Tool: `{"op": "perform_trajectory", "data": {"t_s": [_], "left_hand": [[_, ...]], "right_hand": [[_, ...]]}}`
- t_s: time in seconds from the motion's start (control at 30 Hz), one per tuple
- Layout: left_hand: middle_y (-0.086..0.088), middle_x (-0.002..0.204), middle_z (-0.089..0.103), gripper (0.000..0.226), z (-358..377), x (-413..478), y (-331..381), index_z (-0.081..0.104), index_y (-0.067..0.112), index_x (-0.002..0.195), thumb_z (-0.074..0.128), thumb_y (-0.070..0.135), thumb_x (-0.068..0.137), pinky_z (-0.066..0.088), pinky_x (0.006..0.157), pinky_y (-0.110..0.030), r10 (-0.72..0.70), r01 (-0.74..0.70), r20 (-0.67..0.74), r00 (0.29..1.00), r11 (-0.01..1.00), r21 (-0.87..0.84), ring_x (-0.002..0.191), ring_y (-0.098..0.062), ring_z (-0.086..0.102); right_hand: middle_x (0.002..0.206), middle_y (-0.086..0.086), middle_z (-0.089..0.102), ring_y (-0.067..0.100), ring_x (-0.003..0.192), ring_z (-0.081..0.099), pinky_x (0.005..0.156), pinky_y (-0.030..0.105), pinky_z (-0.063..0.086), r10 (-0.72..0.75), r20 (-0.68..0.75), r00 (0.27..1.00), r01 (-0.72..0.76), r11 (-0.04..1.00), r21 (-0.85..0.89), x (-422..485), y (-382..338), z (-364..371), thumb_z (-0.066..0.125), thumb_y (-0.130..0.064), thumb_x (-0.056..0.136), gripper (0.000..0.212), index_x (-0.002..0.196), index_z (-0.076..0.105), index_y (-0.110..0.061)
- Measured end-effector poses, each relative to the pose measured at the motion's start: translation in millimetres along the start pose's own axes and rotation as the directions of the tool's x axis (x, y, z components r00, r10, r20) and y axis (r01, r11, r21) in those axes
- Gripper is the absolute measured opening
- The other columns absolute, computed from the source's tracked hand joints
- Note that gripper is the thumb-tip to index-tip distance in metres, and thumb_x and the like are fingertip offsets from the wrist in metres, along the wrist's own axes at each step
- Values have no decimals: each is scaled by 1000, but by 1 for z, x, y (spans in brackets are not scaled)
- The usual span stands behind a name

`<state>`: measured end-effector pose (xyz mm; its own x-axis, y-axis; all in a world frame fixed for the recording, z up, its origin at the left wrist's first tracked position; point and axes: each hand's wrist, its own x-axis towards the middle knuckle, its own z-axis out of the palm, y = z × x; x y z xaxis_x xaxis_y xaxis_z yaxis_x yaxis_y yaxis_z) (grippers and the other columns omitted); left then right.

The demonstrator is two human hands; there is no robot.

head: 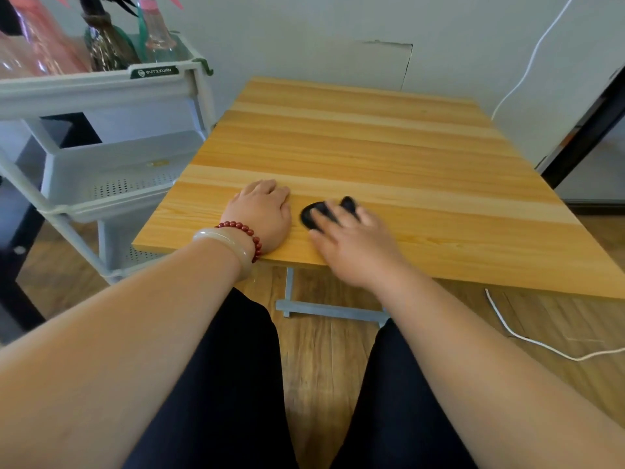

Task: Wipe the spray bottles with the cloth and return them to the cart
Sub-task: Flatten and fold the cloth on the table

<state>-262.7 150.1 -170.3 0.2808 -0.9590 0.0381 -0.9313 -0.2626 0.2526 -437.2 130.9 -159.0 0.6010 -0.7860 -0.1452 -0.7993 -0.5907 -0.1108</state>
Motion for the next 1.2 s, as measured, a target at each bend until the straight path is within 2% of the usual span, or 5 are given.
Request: {"op": "perform_trajectory", "data": {"t_s": [0.3,0.53,0.77,0.97,1.2], "left_hand": [[-1,162,22,49,-1,-2,3,30,23,153,25,34,106,15,120,-43,-2,2,21,1000,1000,18,149,-22,16],[-6,153,38,45,-13,2,8,41,19,145,29,32,104,29,112,-45,-8,4,59,998,998,67,141,-27,32],[-7,159,27,48,-12,18,25,34,21,150,31,36,104,27,114,-48,20,-23,72,997,999,34,146,-29,23],[-3,162,21,50,1,39,39,30,23,152,28,39,105,16,119,-45,54,-55,85,995,998,14,150,-26,13],[-3,159,29,47,1,48,38,38,23,147,32,40,104,23,116,-43,50,-55,85,995,996,65,147,-26,21]], "right_hand": [[165,-9,-6,28,152,-3,122,44,2,318,19,948,-318,947,43,13,52,-11,5,-63,99,59,155,6,-44],[162,-16,-15,23,151,-9,120,40,-4,-158,45,986,159,987,-22,-27,14,3,11,-68,96,59,151,-1,-52],[163,-12,-14,27,151,-8,121,45,-1,268,61,961,-270,962,28,16,72,-17,8,-74,93,67,154,2,-47],[163,-15,-10,25,151,-7,120,41,-2,-22,41,999,22,1000,1,10,47,-7,7,-70,94,63,153,2,-49],[165,-8,-8,30,152,0,122,44,5,415,51,909,-416,908,36,76,119,-31,7,-67,97,64,156,4,-40]]}}
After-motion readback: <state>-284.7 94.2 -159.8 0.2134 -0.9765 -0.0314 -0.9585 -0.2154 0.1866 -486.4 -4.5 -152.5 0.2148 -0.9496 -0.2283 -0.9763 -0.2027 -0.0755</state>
